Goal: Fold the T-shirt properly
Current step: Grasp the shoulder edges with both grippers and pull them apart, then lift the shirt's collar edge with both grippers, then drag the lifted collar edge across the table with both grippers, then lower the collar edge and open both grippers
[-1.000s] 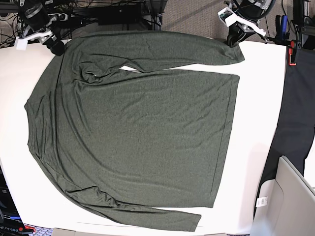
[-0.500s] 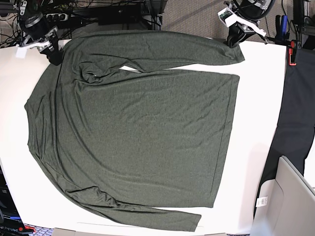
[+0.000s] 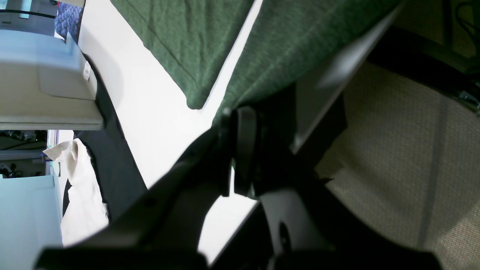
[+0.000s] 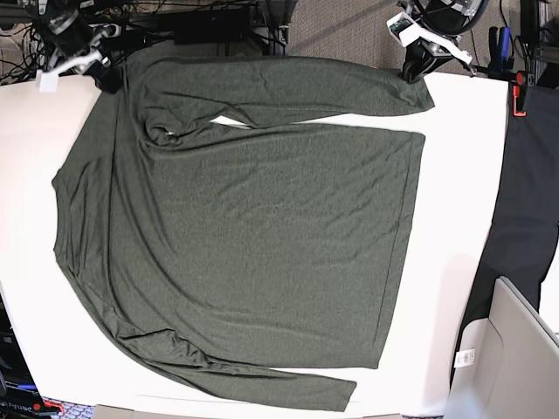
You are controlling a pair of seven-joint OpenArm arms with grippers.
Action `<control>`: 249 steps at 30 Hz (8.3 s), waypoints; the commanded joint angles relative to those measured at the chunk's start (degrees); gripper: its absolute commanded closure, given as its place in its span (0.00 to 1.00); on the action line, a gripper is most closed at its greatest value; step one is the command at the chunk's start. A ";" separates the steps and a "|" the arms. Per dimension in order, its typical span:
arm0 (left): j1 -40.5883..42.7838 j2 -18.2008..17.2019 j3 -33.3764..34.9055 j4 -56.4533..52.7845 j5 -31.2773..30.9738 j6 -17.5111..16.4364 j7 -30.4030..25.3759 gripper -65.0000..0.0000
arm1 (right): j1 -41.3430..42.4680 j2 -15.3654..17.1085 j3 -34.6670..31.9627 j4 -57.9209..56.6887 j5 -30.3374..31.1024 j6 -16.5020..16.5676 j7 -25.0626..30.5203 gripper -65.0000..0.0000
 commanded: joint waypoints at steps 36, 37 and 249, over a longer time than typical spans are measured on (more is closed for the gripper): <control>3.86 -0.58 -0.41 2.44 -0.03 0.91 -1.38 1.00 | 1.61 -0.53 10.19 3.72 -3.64 8.68 -8.57 0.55; 3.86 -0.58 -0.32 2.44 -0.03 0.91 -1.38 1.00 | 1.87 -0.53 10.19 2.75 -3.64 8.68 -8.57 0.55; -16.54 -0.14 7.33 -5.39 -0.03 11.46 -0.68 0.80 | 17.43 -12.31 16.78 8.90 -13.75 -13.74 -5.67 0.98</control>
